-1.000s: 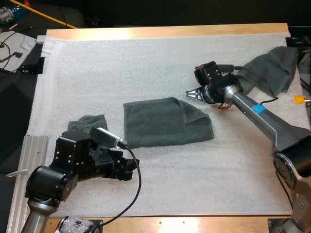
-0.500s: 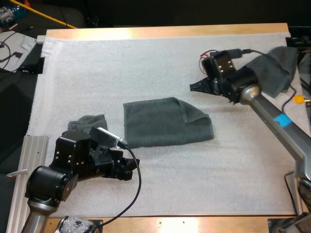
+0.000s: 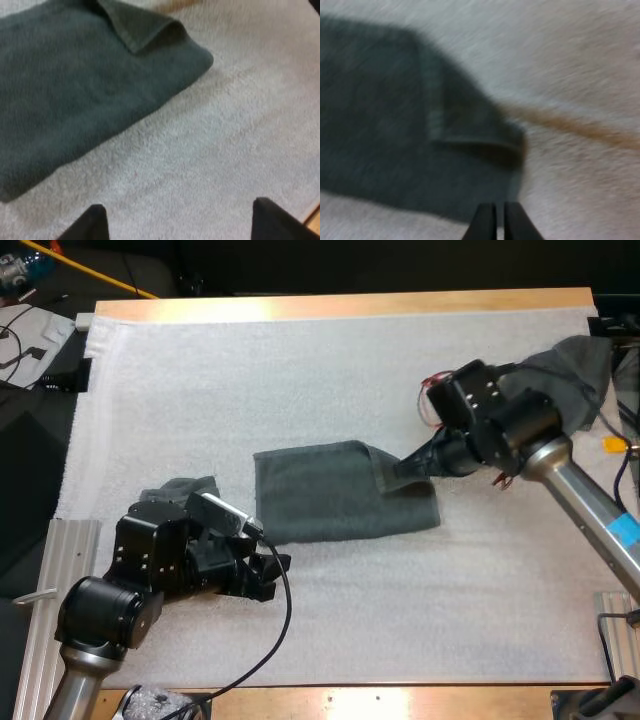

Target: Pick towel from pile, fold and stack

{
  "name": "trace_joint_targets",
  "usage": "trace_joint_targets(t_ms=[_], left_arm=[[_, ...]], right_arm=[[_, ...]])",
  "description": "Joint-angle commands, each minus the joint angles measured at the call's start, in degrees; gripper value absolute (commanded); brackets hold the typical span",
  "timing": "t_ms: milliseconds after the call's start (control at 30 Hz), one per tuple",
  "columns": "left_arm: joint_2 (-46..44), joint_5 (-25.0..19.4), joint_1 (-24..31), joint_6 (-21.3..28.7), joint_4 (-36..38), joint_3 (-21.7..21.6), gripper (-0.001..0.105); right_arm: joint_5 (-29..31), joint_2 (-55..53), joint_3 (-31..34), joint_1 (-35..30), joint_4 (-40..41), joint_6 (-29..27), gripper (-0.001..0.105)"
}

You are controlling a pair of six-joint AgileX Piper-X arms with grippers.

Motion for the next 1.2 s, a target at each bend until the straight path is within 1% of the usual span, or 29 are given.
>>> trace_joint_targets(t_ms=[0, 167, 367, 533, 767, 867, 1167], left_arm=[[-0.03, 0.18, -0.29, -0.56, -0.84, -0.27, 0.058], [-0.27, 0.00, -0.27, -0.87, -0.62, -0.23, 0.058], [-0.14, -0.20, -0.30, -0.99, -1.11, -0.27, 0.058], [-0.10, -0.16, -0.18, -0.93, -1.03, -0.28, 0.058], [-0.18, -0.30, -0.16, -0.92, -0.95, -0.23, 0.058], [-0.09, 0.38, -0.21, -0.87, -0.92, -0.24, 0.058], [0.10, 0.56, -0.21, -0.97, -0.95, -0.26, 0.058]], right_arm=[[-2.35, -0.61, 0.22, 0.94, 1.54, -0.73, 0.001], [-5.15, -0.22, 4.85, 3.55, -0.27, -1.54, 0.001], [-7.79, 0.12, 12.18, 5.56, -7.36, -1.47, 0.000], [-7.97, 2.42, 14.90, 5.52, -11.35, -0.81, 0.000], [-7.82, 8.12, 14.82, 4.85, -15.05, 0.65, 0.000], [-7.43, 9.60, 12.48, 4.87, -15.03, -0.25, 0.000], [-6.60, 16.27, 8.43, 4.19, -17.03, 0.44, 0.000]])
